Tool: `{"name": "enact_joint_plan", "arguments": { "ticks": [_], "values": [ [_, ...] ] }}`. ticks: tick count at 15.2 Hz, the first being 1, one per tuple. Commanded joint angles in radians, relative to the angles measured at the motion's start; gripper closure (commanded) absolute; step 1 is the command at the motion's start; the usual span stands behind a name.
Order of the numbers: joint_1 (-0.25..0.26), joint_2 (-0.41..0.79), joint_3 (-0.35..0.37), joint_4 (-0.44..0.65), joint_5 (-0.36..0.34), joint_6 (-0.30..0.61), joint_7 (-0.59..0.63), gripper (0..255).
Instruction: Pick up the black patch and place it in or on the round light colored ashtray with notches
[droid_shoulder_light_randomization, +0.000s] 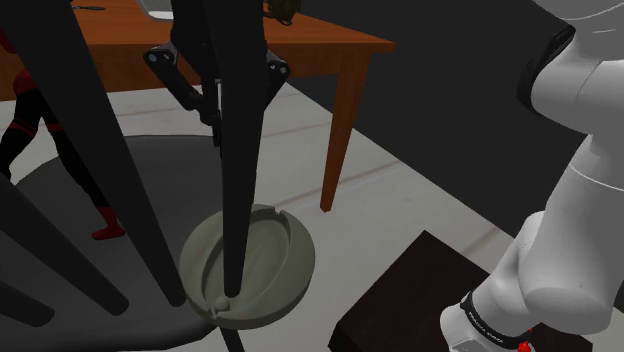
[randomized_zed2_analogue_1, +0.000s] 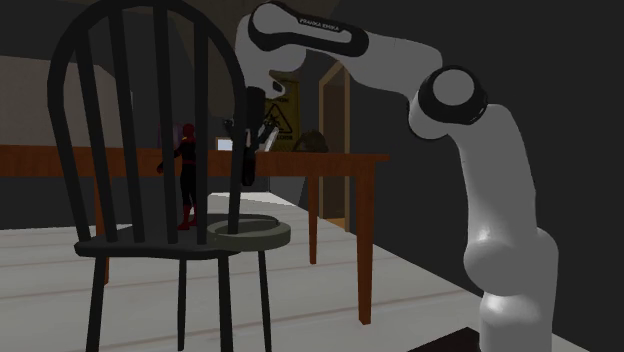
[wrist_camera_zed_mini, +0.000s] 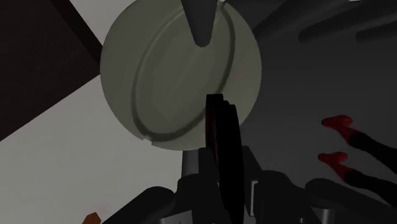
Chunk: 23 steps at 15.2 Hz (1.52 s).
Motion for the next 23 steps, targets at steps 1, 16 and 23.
{"name": "enact_joint_plan", "arguments": {
  "ticks": [1,16,23],
  "values": [
    [0.001,-0.048,0.011,-0.033,0.031,-0.004,0.024,255],
    [-0.046,-0.204,-0.011,-0.362,0.139,0.206,-0.024,255],
    [-0.052,-0.237,-0.019,-0.487,0.161,0.305,-0.044,255]
  ]
}}
